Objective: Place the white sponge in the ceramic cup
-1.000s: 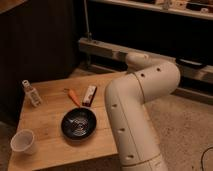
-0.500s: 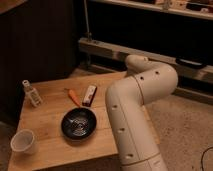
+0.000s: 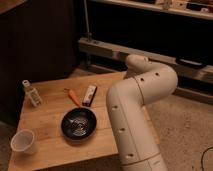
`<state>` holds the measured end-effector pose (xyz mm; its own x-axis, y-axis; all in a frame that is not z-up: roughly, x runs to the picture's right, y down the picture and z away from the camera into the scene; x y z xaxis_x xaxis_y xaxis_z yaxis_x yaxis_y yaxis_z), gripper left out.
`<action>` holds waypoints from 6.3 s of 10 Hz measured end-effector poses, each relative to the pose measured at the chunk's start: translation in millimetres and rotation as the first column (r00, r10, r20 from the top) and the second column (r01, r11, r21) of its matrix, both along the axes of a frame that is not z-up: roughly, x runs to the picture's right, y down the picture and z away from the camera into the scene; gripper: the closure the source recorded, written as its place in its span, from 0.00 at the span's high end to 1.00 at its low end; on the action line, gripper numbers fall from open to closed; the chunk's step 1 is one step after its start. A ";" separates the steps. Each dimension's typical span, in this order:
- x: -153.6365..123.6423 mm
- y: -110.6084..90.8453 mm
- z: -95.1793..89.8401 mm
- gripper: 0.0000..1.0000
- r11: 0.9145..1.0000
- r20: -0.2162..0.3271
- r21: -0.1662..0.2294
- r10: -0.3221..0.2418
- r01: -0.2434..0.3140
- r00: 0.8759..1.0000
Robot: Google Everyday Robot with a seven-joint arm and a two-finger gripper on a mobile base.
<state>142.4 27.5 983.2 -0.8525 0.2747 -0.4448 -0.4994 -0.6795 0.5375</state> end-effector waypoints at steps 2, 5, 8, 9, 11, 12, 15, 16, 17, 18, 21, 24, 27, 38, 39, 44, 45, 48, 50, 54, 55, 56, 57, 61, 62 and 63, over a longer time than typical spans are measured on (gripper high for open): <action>0.3 -0.6 -1.0 0.15 1.000 0.003 0.002 -0.003 0.003 1.000; 1.6 -9.0 -11.1 0.00 1.000 0.024 0.023 -0.001 0.000 1.000; -10.5 -37.0 -47.0 0.00 0.996 0.147 0.089 0.001 -0.015 0.989; -16.4 -46.6 -64.2 0.00 0.993 0.211 0.122 -0.021 -0.005 0.977; -39.1 -70.2 -104.6 0.00 0.977 0.373 0.214 -0.082 0.000 0.924; -48.0 -74.6 -118.5 0.00 0.971 0.431 0.239 -0.098 -0.009 0.897; -103.8 -83.0 -185.3 0.00 0.939 0.636 0.341 -0.206 -0.032 0.744; -125.1 -80.5 -212.9 0.00 0.923 0.699 0.382 -0.258 -0.043 0.667; -140.5 -76.2 -232.2 0.00 0.911 0.737 0.410 -0.299 -0.049 0.607; -149.6 -74.0 -244.5 0.00 0.902 0.755 0.429 -0.326 -0.054 0.569; -159.2 -72.0 -257.2 0.00 0.892 0.771 0.449 -0.353 -0.060 0.530; -159.8 -71.3 -257.5 0.00 0.892 0.772 0.448 -0.353 -0.059 0.529; -182.3 -72.0 -272.7 0.00 0.865 0.773 0.500 -0.424 -0.041 0.471; -438.2 23.4 -416.1 0.00 0.679 0.677 0.733 -0.733 -0.026 -0.062; -469.3 33.3 -425.7 0.00 0.665 0.656 0.746 -0.744 -0.038 -0.131; -542.8 61.0 -421.8 0.00 0.593 0.444 0.763 -0.770 -0.257 -0.459; -545.0 60.9 -414.1 0.00 0.603 0.444 0.748 -0.764 -0.276 -0.467; -539.6 51.9 -395.0 0.00 0.644 0.474 0.706 -0.740 -0.296 -0.478; -541.6 65.1 -383.9 0.00 0.666 0.484 0.683 -0.720 -0.299 -0.497; -536.0 89.0 -370.9 0.00 0.687 0.479 0.658 -0.699 -0.309 -0.532; -530.5 93.5 -365.8 0.00 0.686 0.473 0.654 -0.700 -0.318 -0.535; -526.6 97.1 -362.1 0.00 0.687 0.468 0.650 -0.700 -0.327 -0.539; -523.5 102.7 -357.9 0.00 0.691 0.465 0.643 -0.696 -0.332 -0.548; -520.7 121.3 -352.2 0.00 0.697 0.446 0.642 -0.678 -0.318 -0.585; -521.0 126.2 -353.2 0.00 0.700 0.442 0.641 -0.671 -0.315 -0.595; -518.3 130.8 -352.1 0.00 0.704 0.443 0.640 -0.667 -0.309 -0.599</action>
<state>-375.9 158.2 631.1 0.7544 0.6519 0.0769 0.1125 -0.0129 -0.9936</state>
